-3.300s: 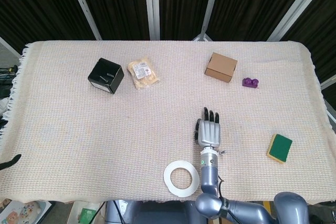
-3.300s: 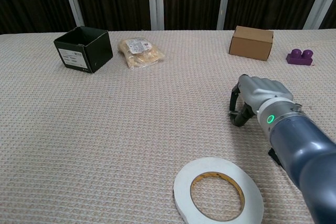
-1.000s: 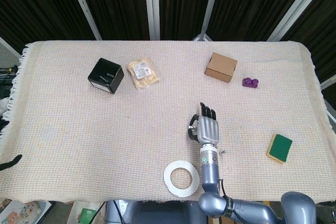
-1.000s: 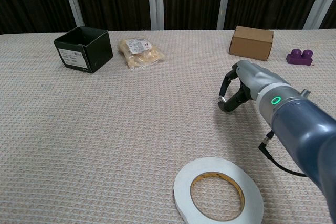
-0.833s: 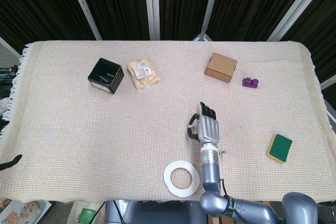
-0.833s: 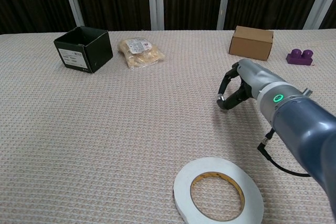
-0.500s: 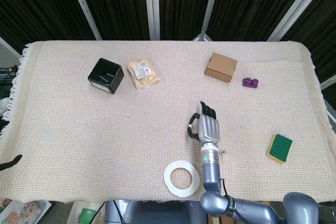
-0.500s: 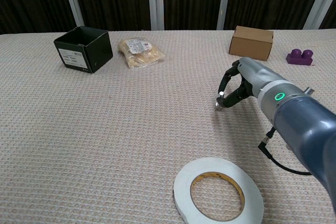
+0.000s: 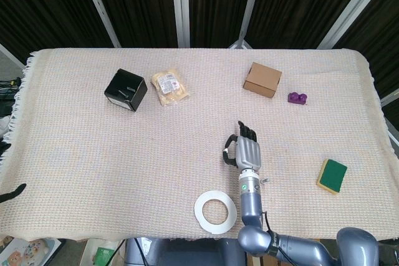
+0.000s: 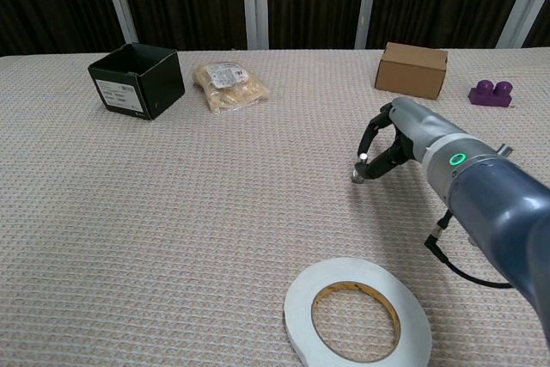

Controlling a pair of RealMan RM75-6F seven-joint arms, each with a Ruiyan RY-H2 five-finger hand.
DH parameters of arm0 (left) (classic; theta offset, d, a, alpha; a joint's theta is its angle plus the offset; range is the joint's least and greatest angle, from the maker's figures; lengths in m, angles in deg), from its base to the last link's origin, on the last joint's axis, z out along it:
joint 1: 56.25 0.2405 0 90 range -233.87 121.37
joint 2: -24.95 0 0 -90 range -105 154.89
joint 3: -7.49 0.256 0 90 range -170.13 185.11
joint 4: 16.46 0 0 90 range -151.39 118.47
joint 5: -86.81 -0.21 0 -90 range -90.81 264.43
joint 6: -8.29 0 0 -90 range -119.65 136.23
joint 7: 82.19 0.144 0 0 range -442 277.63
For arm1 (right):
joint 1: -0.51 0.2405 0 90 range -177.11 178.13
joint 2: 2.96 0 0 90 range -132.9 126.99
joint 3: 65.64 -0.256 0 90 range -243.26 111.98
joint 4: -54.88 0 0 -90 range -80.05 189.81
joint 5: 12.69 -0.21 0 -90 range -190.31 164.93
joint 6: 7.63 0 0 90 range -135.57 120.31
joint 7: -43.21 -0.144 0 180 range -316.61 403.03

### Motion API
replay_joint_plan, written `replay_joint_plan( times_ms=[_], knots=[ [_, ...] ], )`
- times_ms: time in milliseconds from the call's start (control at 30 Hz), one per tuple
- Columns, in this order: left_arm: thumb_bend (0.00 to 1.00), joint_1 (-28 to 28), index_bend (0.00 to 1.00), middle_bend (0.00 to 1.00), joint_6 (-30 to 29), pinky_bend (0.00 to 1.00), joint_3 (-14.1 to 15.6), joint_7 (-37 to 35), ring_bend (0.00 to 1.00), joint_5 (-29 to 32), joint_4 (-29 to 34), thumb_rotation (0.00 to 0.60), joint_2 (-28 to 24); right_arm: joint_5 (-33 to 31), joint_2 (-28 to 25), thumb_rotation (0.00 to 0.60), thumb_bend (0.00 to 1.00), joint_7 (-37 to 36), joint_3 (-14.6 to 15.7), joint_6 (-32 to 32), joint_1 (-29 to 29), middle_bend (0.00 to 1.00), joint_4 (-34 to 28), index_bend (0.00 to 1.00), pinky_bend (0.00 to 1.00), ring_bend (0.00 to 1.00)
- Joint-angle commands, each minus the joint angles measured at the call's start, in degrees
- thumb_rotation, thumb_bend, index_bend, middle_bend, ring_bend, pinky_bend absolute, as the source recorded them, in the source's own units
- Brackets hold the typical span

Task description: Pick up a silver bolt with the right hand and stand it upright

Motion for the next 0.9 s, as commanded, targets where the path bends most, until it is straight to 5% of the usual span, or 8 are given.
replay_joint_plan(
  times_ms=[33,500,667,900],
  knots=[
    [0.15,0.0,0.18,0.14,0.0,0.05,0.0,-0.1,0.01,0.0,0.0,0.600,0.0,0.1,0.0,0.600,0.36,0.1,0.0,-0.2,0.1,0.00,0.0,0.56,0.00,0.03],
    [0.15,0.0,0.18,0.14,0.0,0.05,0.0,0.2,0.01,0.0,0.0,0.600,0.1,-1.3,-0.9,0.600,0.36,1.3,0.6,0.1,0.4,0.00,-0.7,0.50,0.00,0.02],
    [0.15,0.0,0.18,0.14,0.0,0.05,0.0,0.2,0.01,0.0,0.0,0.600,0.1,-1.6,-1.4,0.600,0.36,1.8,0.8,0.2,0.5,0.00,-1.7,0.40,0.00,0.00],
    [0.15,-0.1,0.18,0.14,0.0,0.05,0.0,0.5,0.01,-0.1,-0.1,0.600,0.2,-1.1,-6.1,0.600,0.36,3.5,0.9,-0.4,-0.2,0.00,-9.2,0.31,0.00,0.00]
  ],
)
